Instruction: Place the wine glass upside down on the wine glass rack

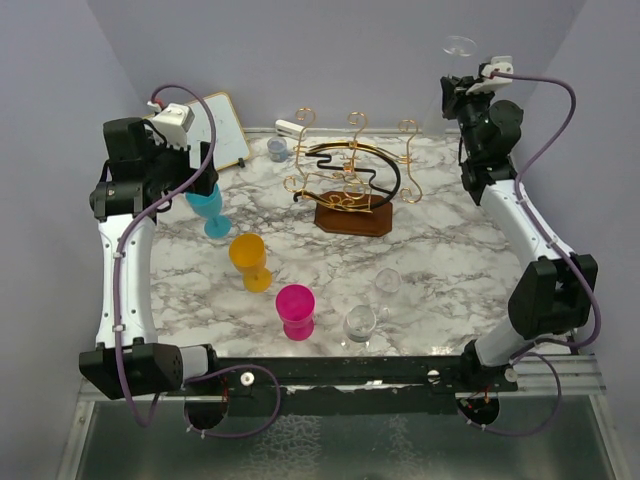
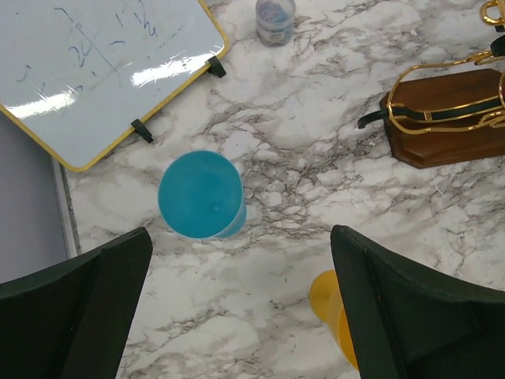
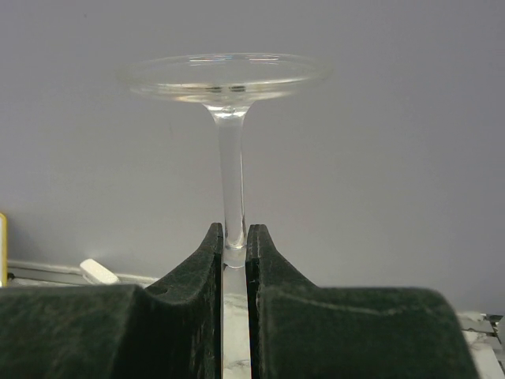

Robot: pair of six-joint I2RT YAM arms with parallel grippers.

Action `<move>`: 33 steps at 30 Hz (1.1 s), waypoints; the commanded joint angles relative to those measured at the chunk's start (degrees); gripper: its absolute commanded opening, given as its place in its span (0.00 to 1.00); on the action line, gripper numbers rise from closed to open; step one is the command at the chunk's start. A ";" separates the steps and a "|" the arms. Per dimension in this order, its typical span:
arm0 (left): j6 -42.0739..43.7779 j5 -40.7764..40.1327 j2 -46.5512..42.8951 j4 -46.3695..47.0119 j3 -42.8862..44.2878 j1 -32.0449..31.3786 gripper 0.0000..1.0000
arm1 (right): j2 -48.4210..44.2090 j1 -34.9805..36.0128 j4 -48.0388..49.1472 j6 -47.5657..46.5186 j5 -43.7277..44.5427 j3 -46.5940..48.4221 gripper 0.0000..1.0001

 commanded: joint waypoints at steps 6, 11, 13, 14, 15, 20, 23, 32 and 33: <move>-2.04 -1.87 0.82 -2.36 0.55 -0.18 0.98 | 4.65 -1.74 13.26 -7.83 0.88 -1.68 0.01; -1.81 -1.50 0.72 -2.38 -1.95 -0.12 0.97 | 10.15 -2.92 16.24 -8.39 -3.57 -2.37 0.01; -1.81 -1.40 0.68 -2.04 -2.50 -0.09 0.97 | 11.93 -3.42 18.89 -8.08 -5.26 -3.52 0.01; -1.87 -1.28 0.67 -1.98 -2.76 -0.03 0.97 | 12.85 -3.67 19.45 -7.59 -5.80 -3.81 0.01; -1.96 -1.05 0.64 -1.76 -3.02 -0.04 0.96 | 13.68 -4.04 20.95 -6.67 -6.71 -4.56 0.01; -1.92 -0.18 0.57 -1.33 -4.64 0.01 0.95 | 18.22 -5.45 30.97 -2.90 -16.85 -9.25 0.01; -2.03 0.91 0.93 -0.94 -5.50 -0.01 0.95 | 20.89 -5.46 34.55 -1.72 -19.63 -10.25 0.01; -1.92 4.87 2.62 -0.83 -5.96 1.11 0.94 | 29.75 -5.73 49.97 4.45 -36.87 -9.40 0.01; -1.92 5.35 2.77 -0.79 -6.01 1.25 0.94 | 30.49 -5.73 51.36 4.92 -38.89 -9.02 0.01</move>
